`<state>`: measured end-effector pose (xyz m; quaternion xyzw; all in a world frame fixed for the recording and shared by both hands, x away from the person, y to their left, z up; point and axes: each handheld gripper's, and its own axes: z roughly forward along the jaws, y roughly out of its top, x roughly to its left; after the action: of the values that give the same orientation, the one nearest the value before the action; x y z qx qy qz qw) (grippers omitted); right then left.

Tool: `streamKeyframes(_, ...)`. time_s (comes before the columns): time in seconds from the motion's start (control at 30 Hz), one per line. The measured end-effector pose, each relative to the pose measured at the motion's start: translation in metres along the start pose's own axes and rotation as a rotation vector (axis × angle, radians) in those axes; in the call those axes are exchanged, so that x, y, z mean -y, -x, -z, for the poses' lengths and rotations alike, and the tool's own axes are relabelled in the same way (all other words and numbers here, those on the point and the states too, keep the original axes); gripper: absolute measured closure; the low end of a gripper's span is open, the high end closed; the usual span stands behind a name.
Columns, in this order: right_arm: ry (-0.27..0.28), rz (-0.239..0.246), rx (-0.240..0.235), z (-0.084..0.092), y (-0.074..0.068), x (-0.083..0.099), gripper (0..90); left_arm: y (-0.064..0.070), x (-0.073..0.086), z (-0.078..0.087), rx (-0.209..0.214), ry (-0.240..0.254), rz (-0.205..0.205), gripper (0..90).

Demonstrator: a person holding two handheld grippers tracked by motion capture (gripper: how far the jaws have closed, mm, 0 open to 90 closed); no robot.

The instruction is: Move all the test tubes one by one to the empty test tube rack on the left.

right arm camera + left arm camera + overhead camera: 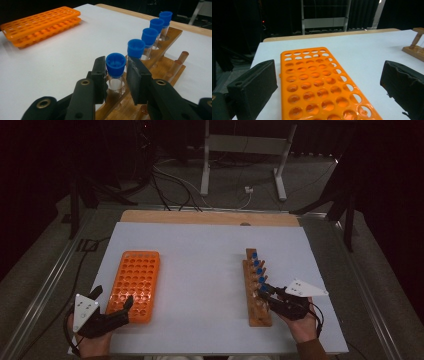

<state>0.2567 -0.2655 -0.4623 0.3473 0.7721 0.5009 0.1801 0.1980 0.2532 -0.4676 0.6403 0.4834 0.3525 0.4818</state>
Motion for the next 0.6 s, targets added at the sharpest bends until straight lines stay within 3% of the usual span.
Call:
streamKeyframes(0.27,-0.018,0.008,0.022,-0.007,-0.003,0.0,75.9,0.005,0.0,-0.004,0.028,-0.007,-0.02,1.8)
streamKeyframes(0.33,-0.013,0.012,0.031,-0.006,-0.004,-0.002,76.1,0.007,0.0,-0.006,0.059,-0.004,-0.013,1.8)
streamKeyframes(0.5,-0.014,0.017,0.03,-0.004,-0.006,-0.007,76.2,0.013,-0.004,-0.007,0.087,-0.009,-0.037,1.8)
streamKeyframes(0.6,-0.023,0.025,0.032,-0.002,-0.008,-0.011,76.3,0.015,-0.011,-0.006,0.113,-0.004,-0.03,1.8)
